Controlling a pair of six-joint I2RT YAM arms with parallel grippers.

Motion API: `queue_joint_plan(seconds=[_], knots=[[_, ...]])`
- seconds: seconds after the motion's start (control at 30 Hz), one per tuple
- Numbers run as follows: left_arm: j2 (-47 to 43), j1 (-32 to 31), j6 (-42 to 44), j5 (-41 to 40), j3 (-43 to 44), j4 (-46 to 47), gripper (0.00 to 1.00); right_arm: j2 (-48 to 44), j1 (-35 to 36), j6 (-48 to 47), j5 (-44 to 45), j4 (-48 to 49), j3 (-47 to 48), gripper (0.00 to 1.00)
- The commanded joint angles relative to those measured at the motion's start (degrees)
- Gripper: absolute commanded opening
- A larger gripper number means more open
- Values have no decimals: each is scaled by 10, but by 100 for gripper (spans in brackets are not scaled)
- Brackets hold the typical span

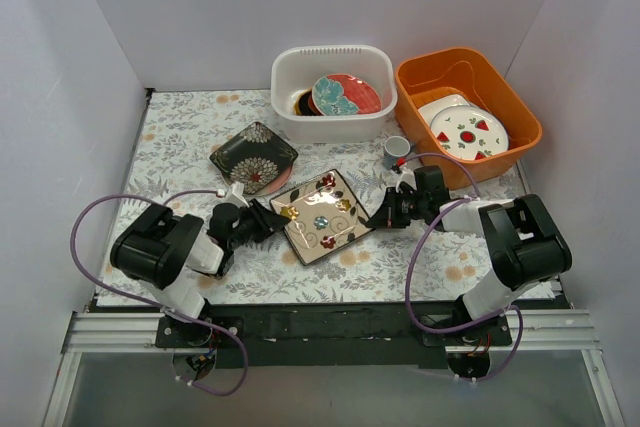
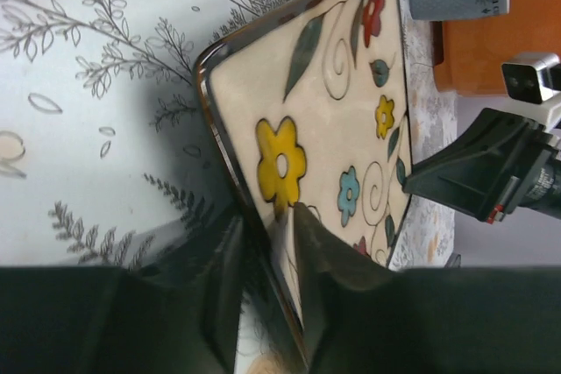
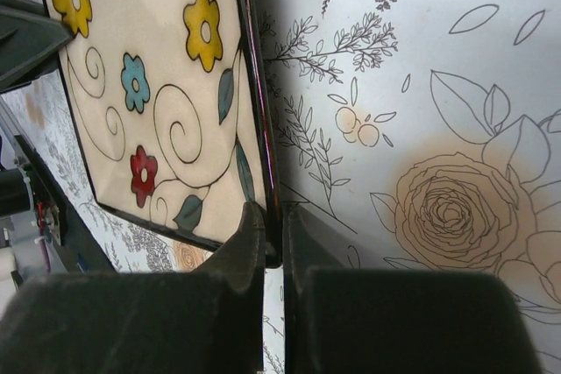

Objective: Place the plates into the plastic bin on the countertop
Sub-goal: Move the plate to the center of the board, then pick up the plate at the center of the board.

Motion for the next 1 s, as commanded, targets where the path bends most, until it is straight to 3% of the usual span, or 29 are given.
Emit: queue_joint_plan(seconds=[0.0,0.1,0.27,0.43,0.47,0.5,0.53,0.7,0.97], knots=[[49,-52,-17,144,52,119,12,-8,27,-38,-4,-1,-5,1],[104,-57,-47,157,55,191,0,-11,27,-38,-8,-1,-7,1],[152,-59,-99,181,35,316,0,-31,26,-45,-2,-8,-20,1],[122,-66,-90,183,31,295,0,-60,26,-49,8,-15,-30,1],[112,-66,-88,183,29,281,0,-64,26,-49,7,-15,-34,5],[92,-66,-83,183,29,272,0,-72,26,-50,11,-15,-35,21],[79,-66,-78,183,30,259,0,-78,26,-49,18,-15,-37,27],[-4,-66,-52,177,45,151,0,-123,25,-49,43,-19,-53,53],[-119,-66,10,159,106,-39,0,-161,15,-47,65,-31,-60,69]])
